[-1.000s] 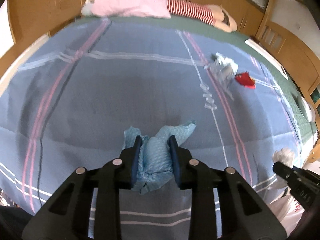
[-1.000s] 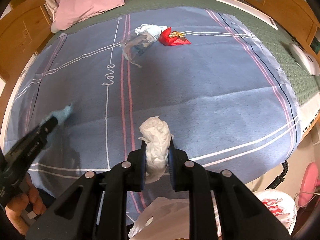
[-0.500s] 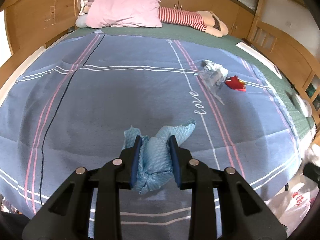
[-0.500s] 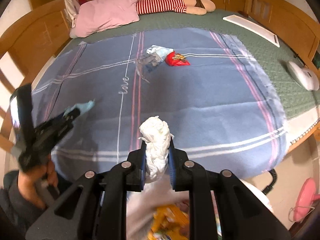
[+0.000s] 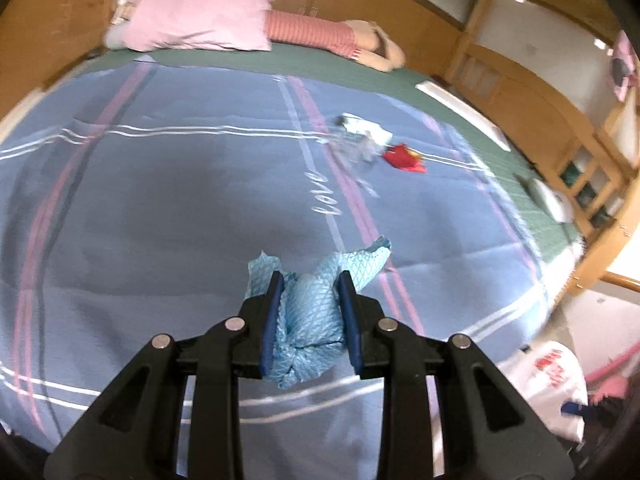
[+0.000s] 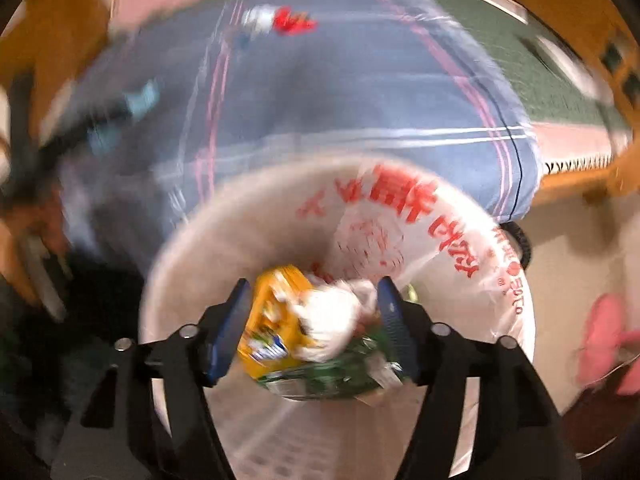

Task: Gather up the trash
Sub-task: 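Carry the blue cloth and white tissue to the basket and release both, then grasp the clear plastic bag with the left tool while the right tool grasps the red snack wrapper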

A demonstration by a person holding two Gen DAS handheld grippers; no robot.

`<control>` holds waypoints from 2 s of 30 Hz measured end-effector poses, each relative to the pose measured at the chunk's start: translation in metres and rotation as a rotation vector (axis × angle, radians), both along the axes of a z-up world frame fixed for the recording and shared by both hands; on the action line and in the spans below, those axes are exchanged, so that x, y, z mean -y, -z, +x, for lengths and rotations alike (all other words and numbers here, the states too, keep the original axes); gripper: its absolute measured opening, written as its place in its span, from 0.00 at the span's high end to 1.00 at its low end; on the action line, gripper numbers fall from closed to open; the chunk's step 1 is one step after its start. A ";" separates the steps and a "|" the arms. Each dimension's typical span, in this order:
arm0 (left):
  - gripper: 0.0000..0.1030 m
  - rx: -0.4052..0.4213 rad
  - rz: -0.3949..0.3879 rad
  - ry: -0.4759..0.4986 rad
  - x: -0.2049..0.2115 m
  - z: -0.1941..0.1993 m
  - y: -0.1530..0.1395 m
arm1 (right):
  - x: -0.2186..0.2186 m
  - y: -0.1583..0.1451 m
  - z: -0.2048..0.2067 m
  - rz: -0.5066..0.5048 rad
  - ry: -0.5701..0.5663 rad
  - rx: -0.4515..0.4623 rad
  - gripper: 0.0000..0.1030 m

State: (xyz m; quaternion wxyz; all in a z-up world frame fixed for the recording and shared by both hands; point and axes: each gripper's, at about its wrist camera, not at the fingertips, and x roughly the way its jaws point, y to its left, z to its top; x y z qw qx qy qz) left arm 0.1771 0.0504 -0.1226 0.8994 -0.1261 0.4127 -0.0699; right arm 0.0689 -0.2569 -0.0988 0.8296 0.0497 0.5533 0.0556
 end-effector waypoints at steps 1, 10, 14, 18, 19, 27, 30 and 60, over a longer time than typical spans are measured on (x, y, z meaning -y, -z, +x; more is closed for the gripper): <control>0.72 0.002 -0.027 0.039 0.003 0.000 0.000 | 0.006 -0.007 0.000 0.026 0.026 0.024 0.33; 0.72 0.058 -0.248 0.607 0.073 -0.027 -0.015 | 0.055 -0.050 0.008 0.177 0.271 0.208 0.30; 0.50 0.103 -0.221 0.964 0.126 -0.070 -0.021 | 0.058 -0.040 0.022 0.189 0.290 0.179 0.30; 0.07 0.166 -0.081 0.982 0.147 -0.084 -0.020 | 0.061 -0.035 0.037 0.199 0.295 0.166 0.30; 0.07 0.165 -0.083 0.950 0.144 -0.080 -0.020 | 0.060 -0.035 0.044 0.202 0.297 0.166 0.30; 0.08 0.034 0.043 -0.004 0.034 0.010 -0.006 | 0.015 -0.034 0.141 0.133 0.182 0.178 0.30; 0.08 0.027 -0.042 -0.198 -0.011 0.030 -0.011 | -0.027 -0.021 0.204 0.099 0.099 0.182 0.30; 0.08 -0.093 -0.217 -0.865 -0.143 -0.006 0.024 | -0.194 0.013 0.244 0.282 -0.546 0.044 0.29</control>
